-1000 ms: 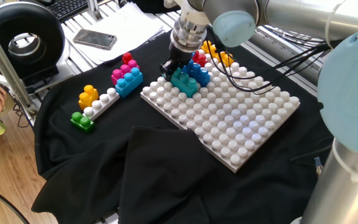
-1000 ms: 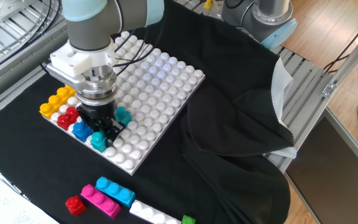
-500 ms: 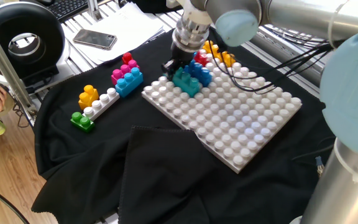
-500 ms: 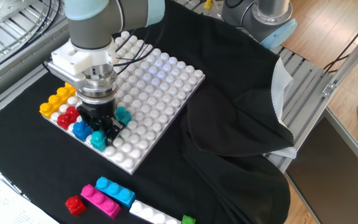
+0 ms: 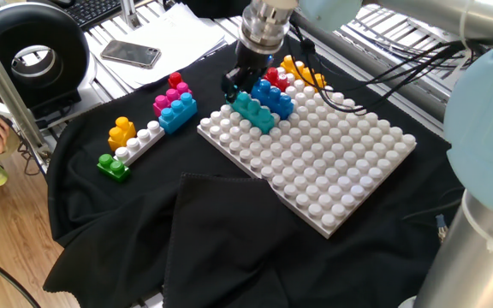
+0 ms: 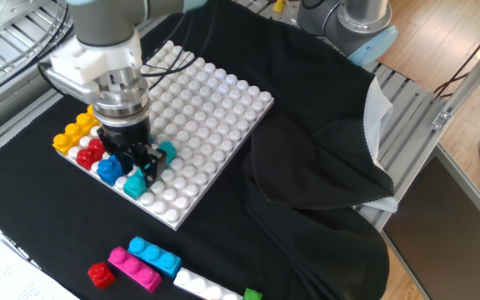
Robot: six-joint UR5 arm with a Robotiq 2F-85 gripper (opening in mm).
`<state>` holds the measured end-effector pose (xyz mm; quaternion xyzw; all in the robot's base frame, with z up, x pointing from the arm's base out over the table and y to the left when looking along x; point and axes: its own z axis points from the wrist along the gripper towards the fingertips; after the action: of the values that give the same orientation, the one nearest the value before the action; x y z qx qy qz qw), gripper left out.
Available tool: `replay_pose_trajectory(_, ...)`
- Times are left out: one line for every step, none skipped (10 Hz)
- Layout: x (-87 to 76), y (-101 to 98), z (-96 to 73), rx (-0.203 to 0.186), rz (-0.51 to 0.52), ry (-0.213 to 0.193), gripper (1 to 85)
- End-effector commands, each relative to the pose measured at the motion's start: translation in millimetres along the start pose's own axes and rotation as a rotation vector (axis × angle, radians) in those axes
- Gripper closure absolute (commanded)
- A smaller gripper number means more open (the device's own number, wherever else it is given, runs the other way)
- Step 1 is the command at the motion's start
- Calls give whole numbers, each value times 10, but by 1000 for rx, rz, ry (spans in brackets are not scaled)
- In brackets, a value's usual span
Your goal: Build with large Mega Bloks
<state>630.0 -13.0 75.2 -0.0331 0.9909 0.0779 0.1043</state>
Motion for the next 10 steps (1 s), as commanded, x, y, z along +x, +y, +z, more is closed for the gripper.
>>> replay_pose_trajectory(-14, 20, -61, 8, 43, 14, 843)
replay_pose_trajectory(-20, 34, -45, 7, 47, 12, 843)
replay_pose_trajectory(-29, 22, -26, 14, 44, 13, 843)
replay_pose_trajectory(-35, -3, -17, 20, 31, 13, 843)
replay_pose_trajectory(-27, -44, -17, 29, 14, 14, 843)
replay_pose_trajectory(-18, -71, -19, 43, 6, 16, 847)
replay_pose_trajectory(-17, -83, -6, 56, -4, 14, 847)
replay_pose_trajectory(-10, -58, 22, 61, -6, 13, 847)
replay_pose_trajectory(20, -60, 52, 68, -26, 19, 847)
replay_pose_trajectory(87, -109, 48, 68, -60, 36, 847)
